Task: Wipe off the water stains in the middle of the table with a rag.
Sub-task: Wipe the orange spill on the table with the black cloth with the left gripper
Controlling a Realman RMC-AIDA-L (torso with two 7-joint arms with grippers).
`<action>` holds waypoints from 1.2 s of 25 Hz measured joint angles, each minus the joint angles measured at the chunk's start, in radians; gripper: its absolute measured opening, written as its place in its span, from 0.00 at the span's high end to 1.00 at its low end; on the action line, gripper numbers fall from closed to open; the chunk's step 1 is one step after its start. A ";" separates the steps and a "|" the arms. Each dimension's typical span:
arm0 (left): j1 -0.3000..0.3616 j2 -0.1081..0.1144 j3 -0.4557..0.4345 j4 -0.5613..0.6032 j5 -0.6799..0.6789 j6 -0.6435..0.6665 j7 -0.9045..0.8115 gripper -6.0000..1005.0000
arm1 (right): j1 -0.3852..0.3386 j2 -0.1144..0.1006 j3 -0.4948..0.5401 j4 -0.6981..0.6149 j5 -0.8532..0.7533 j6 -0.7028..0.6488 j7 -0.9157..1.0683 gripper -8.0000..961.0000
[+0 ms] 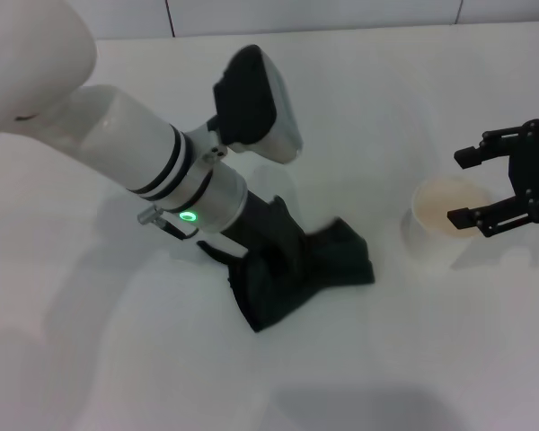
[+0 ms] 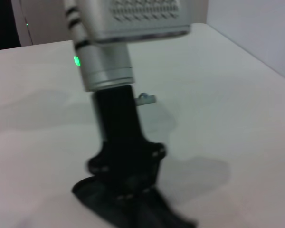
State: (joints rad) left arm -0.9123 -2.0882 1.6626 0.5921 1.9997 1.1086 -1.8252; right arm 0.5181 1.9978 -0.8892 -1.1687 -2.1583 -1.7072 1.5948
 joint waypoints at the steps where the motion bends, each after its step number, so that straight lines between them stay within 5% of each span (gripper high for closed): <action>1: -0.002 0.000 -0.001 -0.017 0.002 -0.038 -0.013 0.90 | 0.001 0.000 -0.002 0.000 0.000 0.000 0.000 0.12; 5: -0.019 0.006 -0.013 -0.062 0.010 -0.164 -0.064 0.89 | 0.000 0.001 -0.003 0.000 0.000 0.000 0.000 0.12; 10: -0.016 0.008 -0.135 -0.059 0.075 -0.186 -0.076 0.89 | -0.006 0.001 -0.004 0.002 0.000 -0.003 0.000 0.12; 17: -0.003 0.000 -0.146 -0.019 0.042 -0.049 -0.027 0.88 | -0.007 0.001 0.003 0.002 0.000 -0.013 0.002 0.12; 25: 0.108 0.008 -0.162 0.126 0.026 0.051 -0.031 0.87 | -0.022 0.001 0.007 -0.016 0.004 -0.022 0.003 0.12; 30: 0.169 0.011 -0.282 0.177 0.125 0.137 -0.056 0.87 | -0.032 0.001 0.007 -0.033 0.013 -0.024 0.004 0.12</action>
State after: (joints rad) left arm -0.7434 -2.0775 1.3810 0.7689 2.1244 1.2456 -1.8808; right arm 0.4866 1.9989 -0.8818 -1.2020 -2.1453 -1.7307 1.5985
